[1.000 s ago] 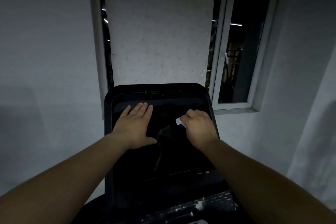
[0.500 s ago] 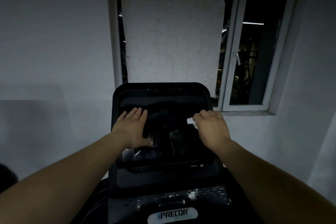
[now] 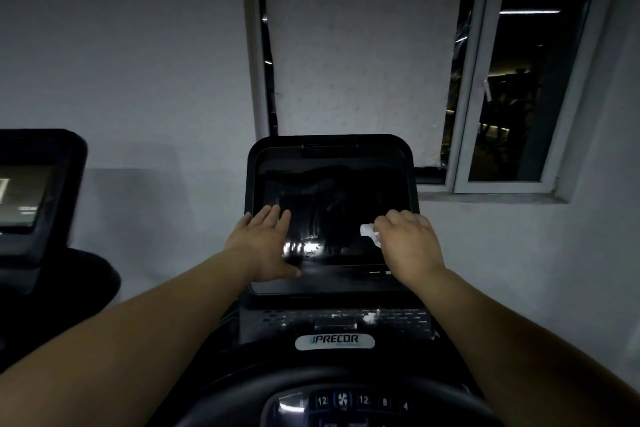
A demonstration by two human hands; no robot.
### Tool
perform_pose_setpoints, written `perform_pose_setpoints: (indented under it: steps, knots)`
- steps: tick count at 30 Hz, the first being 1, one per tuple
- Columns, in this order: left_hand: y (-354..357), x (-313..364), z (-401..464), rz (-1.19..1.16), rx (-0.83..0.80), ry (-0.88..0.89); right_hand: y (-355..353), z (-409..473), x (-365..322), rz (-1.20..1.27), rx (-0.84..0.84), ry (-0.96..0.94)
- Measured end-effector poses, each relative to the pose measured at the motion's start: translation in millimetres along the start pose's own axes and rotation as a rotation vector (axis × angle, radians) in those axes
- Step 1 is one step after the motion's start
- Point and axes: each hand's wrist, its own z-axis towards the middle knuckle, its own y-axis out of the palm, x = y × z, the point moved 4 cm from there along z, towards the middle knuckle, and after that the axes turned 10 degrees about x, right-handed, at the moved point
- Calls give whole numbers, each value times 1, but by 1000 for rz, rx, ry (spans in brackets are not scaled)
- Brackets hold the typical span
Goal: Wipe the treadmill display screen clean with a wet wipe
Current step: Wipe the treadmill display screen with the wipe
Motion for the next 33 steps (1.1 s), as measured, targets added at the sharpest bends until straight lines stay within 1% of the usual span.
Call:
perform_pose_setpoints:
  steps: [11, 19, 27, 33]
  knots:
    - [-14, 2, -62, -43, 11, 3, -47, -36, -24, -23, 5, 43]
    - [-26, -5, -123, -51, 25, 44, -94, -75, -62, -55, 39, 49]
    - [-28, -5, -197, -94, 5, 74, -146, -134, -99, -99, -19, 80]
    - [-31, 7, -235, -144, -11, 96, -180, -166, -105, -124, -29, 91]
